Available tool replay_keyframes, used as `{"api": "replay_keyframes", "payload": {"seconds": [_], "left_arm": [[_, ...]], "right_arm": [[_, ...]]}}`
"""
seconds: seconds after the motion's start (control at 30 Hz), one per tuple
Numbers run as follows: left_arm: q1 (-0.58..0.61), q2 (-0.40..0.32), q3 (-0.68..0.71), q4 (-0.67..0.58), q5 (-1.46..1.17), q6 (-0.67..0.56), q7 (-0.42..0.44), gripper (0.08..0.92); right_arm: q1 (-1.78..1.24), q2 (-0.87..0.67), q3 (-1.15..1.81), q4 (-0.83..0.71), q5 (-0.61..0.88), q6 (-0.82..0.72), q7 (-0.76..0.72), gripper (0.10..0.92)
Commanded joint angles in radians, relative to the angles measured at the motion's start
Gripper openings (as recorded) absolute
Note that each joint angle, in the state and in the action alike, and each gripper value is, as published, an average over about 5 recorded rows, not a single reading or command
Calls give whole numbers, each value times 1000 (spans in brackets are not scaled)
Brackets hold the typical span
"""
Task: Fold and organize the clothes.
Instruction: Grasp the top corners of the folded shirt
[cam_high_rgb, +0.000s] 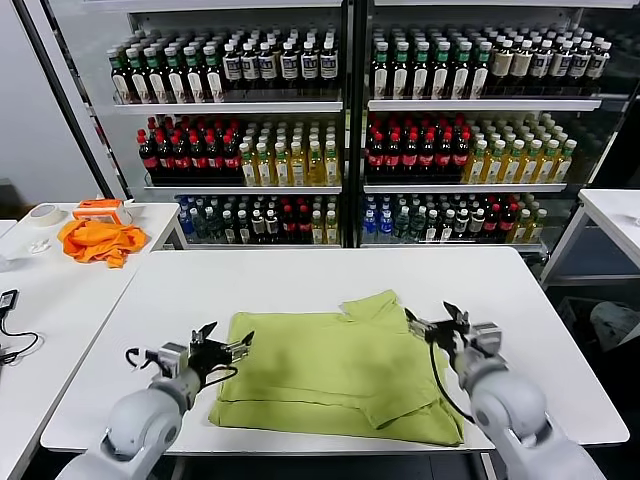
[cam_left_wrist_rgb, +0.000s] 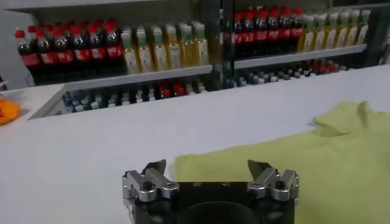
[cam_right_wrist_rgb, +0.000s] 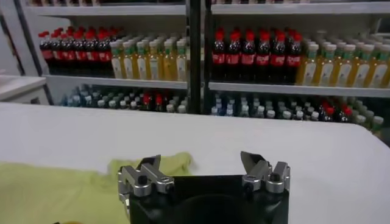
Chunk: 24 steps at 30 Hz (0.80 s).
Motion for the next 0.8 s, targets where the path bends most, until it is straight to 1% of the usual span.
{"api": "replay_keyframes", "payload": {"seconds": [0.03,0.23,0.47,0.8], "left_arm": [[-208,-13,81,255,-39,16,63,823],[-236,-22,86,309,-52,23,92,823],[-254,-40,99,342,-49,5,91,822],[-250,-46,98,345,-48,6,91,823]], "right_arm": [[211,132,-96,-312,-35,-4,-14,823],[215,174,-113,-362,-52,-3,3,823],[217,195,-108,-400,-71,-2,9,823],[225,199,-97,-418,-64,-2,8,823]]}}
